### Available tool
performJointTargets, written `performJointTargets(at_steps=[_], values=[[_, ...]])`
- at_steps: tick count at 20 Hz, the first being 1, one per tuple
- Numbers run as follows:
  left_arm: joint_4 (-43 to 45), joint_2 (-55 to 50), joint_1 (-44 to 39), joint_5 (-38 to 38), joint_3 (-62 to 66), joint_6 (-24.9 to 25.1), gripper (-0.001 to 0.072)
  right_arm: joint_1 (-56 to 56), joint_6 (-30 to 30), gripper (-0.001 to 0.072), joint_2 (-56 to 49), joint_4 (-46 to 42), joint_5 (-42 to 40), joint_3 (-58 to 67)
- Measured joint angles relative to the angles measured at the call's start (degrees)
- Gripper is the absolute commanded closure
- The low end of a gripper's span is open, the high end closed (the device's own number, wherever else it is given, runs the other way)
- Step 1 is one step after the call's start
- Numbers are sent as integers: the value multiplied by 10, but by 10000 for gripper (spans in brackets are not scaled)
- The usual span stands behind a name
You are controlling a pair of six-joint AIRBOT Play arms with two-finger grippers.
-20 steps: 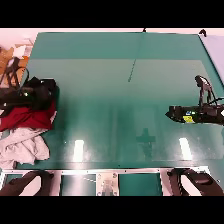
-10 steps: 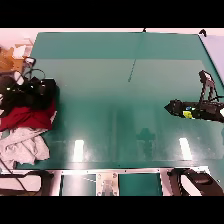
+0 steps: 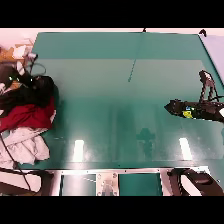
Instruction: Fold the shirts.
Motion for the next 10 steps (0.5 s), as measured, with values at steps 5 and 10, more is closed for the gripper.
performJointTargets(at_steps=[5, 10], values=[[-98, 44, -89, -107, 190, -6, 681, -1, 0, 586, 0, 0, 6, 2], [-245, 75, -243, -190, 264, -44, 681, -48, 0, 588, 0, 1, 49, 28]])
